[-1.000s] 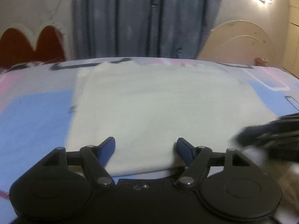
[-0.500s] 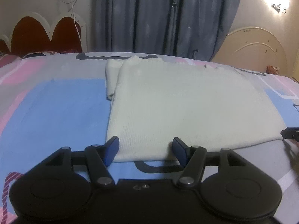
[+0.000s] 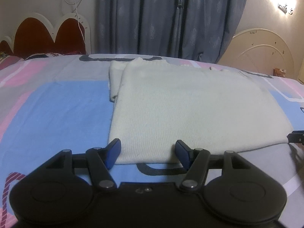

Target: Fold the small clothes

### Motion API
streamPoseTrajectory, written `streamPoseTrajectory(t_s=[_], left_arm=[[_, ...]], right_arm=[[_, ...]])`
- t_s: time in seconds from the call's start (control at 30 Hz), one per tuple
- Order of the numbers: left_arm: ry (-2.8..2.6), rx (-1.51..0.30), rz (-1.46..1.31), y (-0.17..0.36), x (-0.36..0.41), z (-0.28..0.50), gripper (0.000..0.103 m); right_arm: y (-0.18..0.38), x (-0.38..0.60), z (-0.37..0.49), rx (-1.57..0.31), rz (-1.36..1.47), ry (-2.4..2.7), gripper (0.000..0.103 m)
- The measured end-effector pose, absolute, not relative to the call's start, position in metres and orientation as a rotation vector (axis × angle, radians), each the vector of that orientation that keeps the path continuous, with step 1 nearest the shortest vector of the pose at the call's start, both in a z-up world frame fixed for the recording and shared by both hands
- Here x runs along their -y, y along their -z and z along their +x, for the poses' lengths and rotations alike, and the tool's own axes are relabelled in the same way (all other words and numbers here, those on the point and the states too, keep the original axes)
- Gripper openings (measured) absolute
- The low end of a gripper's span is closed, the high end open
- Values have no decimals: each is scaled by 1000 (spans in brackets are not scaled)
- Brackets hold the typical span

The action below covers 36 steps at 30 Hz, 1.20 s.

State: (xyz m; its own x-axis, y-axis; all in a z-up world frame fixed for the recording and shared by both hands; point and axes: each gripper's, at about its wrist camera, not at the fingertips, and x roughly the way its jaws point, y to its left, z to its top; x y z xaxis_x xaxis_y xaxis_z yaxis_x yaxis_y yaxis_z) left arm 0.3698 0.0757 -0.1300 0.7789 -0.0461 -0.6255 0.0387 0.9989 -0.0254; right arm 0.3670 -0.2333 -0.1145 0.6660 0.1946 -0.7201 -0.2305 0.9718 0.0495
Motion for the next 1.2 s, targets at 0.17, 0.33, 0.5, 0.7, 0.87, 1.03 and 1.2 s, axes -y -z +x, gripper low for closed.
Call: streamPoseTrajectory(t_s=[0.17, 0.33, 0.5, 0.7, 0.87, 1.03, 1.2], left_arm=[[54, -673, -25, 130, -79, 371, 63], [51, -669, -27, 131, -80, 372, 63], [46, -671, -35, 130, -80, 371, 64], [-93, -706, -63, 126, -97, 363, 78], [-156, -675, -238, 110, -123, 333, 62], [5, -697, -634, 124, -111, 336, 52], [-39, -589, -899, 151, -114, 351, 50]], right_arm=[[115, 234, 371, -814, -42, -248, 21], [117, 238, 371, -808, -33, -259, 21], [119, 241, 369, -796, -28, -270, 21], [120, 248, 368, -788, -34, -310, 21], [119, 254, 369, -798, -31, -342, 21], [111, 266, 371, -754, 118, -382, 0], [91, 257, 386, -684, 204, -445, 0]])
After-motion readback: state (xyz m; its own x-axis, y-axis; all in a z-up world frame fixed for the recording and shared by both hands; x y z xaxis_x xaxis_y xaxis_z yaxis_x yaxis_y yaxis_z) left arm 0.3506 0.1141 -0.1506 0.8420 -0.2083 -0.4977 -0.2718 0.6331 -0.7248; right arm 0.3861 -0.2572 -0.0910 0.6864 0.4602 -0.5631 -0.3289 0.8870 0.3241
